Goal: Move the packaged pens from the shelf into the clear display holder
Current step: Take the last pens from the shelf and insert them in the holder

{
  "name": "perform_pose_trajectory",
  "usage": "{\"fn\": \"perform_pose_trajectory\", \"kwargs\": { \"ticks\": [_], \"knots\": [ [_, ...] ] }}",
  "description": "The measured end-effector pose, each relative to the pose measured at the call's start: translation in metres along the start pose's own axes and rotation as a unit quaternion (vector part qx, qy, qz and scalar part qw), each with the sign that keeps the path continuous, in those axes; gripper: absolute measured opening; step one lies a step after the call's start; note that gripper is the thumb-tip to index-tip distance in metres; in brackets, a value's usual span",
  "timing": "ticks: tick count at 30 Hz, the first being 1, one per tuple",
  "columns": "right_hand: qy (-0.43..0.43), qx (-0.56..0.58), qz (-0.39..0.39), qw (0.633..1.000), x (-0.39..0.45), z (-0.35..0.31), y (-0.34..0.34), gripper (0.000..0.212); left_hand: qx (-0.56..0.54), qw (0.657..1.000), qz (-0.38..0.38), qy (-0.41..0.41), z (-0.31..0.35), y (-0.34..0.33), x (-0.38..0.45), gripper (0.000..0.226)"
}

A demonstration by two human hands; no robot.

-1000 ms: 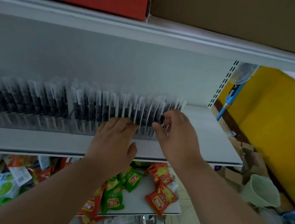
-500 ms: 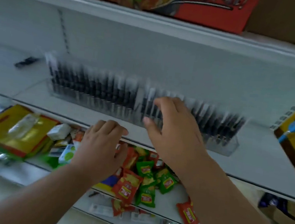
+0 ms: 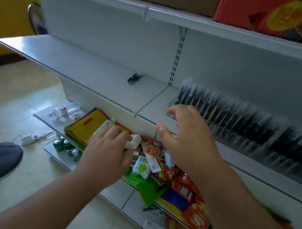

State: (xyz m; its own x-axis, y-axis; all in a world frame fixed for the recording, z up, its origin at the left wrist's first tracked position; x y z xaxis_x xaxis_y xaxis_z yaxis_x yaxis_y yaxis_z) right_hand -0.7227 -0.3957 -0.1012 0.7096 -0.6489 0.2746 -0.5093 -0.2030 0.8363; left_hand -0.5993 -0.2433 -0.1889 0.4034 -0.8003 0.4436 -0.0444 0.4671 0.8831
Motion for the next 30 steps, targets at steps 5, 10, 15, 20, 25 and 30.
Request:
{"fn": "perform_pose_trajectory", "kwargs": {
  "ticks": [5, 10, 15, 20, 25, 30],
  "knots": [
    [-0.013, -0.007, 0.002, 1.000, 0.026, -0.051, -0.027, 0.040, -0.025, 1.000, 0.010, -0.015, -0.063, 0.018, 0.010, 0.030],
    [-0.009, -0.027, 0.014, 1.000, 0.069, -0.065, -0.043, 0.039, -0.050, 0.998, 0.023, -0.018, -0.098, 0.004, 0.049, 0.034],
    [-0.016, -0.035, -0.009, 0.999, 0.126, -0.069, -0.063, 0.039, -0.062, 0.998, -0.006, 0.005, -0.122, -0.011, 0.087, 0.039],
    [-0.029, -0.021, -0.023, 0.999, 0.169, -0.077, -0.091, 0.036, -0.074, 0.997, -0.024, 0.012, -0.165, -0.015, 0.119, 0.039],
    [-0.072, -0.037, 0.011, 0.997, 0.203, -0.078, -0.116, 0.037, -0.103, 0.993, -0.055, -0.020, -0.207, -0.038, 0.170, 0.032],
    [-0.143, -0.056, 0.050, 0.987, 0.231, -0.082, -0.135, 0.036, -0.105, 0.987, -0.097, -0.070, -0.243, -0.066, 0.240, 0.046]
  ]
}}
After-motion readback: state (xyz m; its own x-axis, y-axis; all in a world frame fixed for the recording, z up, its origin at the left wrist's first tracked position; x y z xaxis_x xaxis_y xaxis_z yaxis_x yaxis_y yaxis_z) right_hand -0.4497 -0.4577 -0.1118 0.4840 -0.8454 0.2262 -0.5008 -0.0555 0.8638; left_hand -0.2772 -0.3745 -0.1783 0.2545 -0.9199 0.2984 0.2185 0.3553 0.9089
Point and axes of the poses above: each hand's wrist, its own x-axis towards the middle knuckle, its own y-axis out of the back of the hand, z = x × y, the point moved 1 cm from there along x, towards the middle knuckle, and after that the axes turned 13 degrees about -y, right-handed, at the moved point
